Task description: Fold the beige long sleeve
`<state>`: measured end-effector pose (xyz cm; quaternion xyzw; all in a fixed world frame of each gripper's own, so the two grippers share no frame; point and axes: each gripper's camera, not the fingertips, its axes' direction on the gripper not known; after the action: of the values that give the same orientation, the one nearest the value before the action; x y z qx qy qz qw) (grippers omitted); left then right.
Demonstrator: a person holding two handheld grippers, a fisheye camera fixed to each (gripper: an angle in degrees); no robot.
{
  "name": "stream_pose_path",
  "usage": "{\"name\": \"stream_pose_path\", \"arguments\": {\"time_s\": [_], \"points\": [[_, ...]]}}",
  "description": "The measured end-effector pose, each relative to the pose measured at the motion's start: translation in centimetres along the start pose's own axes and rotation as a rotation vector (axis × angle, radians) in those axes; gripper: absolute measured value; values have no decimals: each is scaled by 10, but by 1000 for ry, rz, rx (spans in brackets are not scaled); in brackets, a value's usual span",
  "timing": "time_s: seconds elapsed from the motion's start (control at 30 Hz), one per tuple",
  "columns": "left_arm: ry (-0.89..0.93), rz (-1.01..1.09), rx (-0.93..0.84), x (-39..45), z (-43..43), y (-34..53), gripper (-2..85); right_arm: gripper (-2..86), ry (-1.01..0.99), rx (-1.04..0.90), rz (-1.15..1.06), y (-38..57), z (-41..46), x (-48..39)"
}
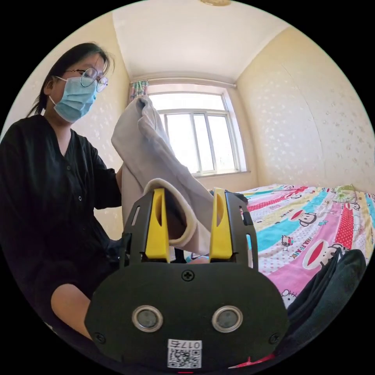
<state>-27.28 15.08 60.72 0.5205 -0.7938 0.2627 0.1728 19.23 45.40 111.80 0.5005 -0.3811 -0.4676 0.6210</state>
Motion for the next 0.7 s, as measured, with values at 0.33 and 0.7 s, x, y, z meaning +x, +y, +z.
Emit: {"name": "stream_pose_path", "arguments": {"time_s": [0.33, 0.7], "points": [[-60, -162, 8, -82, 4, 31, 14, 48, 20, -96, 76, -16, 69, -19], [-818, 32, -60, -84, -57, 86, 10, 47, 851, 81, -189, -176, -52, -145]]}}
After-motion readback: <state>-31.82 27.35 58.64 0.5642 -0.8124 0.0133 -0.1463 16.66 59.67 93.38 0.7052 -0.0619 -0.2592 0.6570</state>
